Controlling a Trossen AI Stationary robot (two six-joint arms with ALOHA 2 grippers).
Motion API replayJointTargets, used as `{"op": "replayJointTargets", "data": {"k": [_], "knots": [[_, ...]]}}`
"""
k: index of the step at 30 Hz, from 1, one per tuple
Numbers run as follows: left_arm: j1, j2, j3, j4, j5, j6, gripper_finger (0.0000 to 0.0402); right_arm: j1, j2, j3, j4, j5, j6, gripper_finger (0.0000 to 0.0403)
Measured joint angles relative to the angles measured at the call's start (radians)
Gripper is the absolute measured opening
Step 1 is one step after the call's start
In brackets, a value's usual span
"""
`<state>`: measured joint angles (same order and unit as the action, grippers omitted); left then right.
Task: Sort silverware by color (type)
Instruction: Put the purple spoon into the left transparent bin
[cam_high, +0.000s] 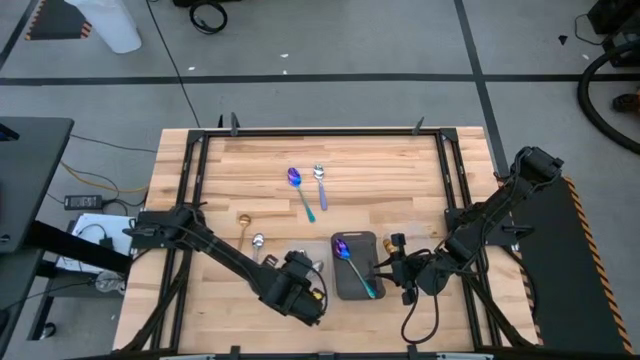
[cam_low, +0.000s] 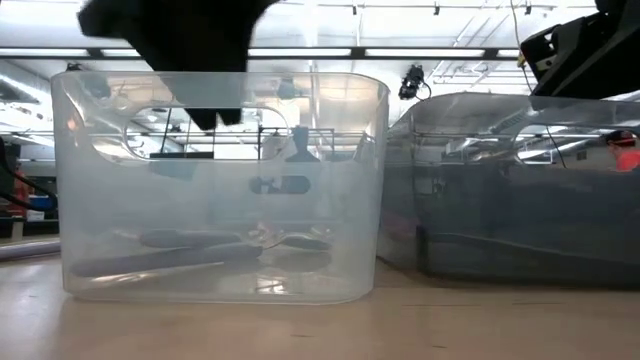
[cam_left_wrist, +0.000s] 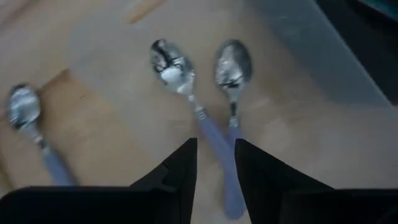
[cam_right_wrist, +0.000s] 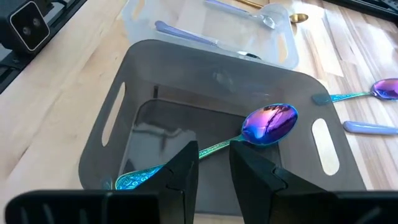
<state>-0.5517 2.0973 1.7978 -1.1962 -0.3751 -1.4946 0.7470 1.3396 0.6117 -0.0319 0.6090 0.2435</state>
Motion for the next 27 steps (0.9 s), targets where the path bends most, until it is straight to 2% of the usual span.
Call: {"op": "replayJointTargets", "data": {"k": [4, 8, 15, 27], "knots": [[-0.021, -0.001, 0.009, -0.121, 0.007, -0.075, 0.0116, 0.015, 0.000, 0.000, -0.001, 0.000, 0.000, 0.0100], [-0.046, -0.001, 0.010, -0.174, 0.021, -0.129, 0.0116, 0.027, 0.000, 0.000, 0.000, 0.006, 0.000, 0.0100], [-0.076, 0.000, 0.009, -0.217, 0.022, -0.188, 0.0116, 0.027, 0.000, 0.000, 0.000, 0.016, -0.001, 0.0100], [-0.089, 0.001, -0.122, -0.214, 0.070, -0.275, 0.0116, 0.029, 0.000, 0.000, 0.000, 0.000, 0.001, 0.0100]]}}
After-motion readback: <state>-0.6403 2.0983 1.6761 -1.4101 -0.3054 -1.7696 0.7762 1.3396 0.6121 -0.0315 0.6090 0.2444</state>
